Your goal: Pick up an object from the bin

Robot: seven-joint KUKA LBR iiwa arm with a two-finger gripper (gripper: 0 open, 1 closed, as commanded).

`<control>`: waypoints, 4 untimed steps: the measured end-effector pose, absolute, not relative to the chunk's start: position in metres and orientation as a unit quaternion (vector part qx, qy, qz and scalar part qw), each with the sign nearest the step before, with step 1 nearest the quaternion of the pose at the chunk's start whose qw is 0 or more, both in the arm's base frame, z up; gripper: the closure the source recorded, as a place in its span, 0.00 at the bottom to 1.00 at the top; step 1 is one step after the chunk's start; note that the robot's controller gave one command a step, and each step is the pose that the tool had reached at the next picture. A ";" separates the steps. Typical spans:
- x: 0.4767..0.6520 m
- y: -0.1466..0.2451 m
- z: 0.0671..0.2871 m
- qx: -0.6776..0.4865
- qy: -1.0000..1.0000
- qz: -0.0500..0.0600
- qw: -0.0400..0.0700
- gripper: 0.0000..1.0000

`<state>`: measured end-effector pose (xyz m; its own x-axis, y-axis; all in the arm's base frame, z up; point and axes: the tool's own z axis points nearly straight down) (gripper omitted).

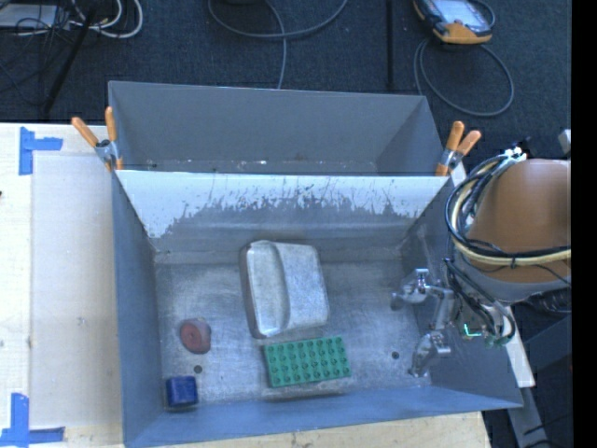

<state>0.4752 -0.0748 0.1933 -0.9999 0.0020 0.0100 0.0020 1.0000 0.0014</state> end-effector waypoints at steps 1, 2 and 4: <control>0.488 -0.022 0.090 -0.007 -1.000 -0.002 0.005 0.00; 0.481 0.011 0.072 -0.062 -0.998 0.001 -0.003 0.00; 0.502 -0.020 0.212 0.032 -0.999 0.000 -0.003 1.00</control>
Offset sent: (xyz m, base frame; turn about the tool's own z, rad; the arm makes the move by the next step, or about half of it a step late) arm 0.0146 0.0498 -0.0991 0.0152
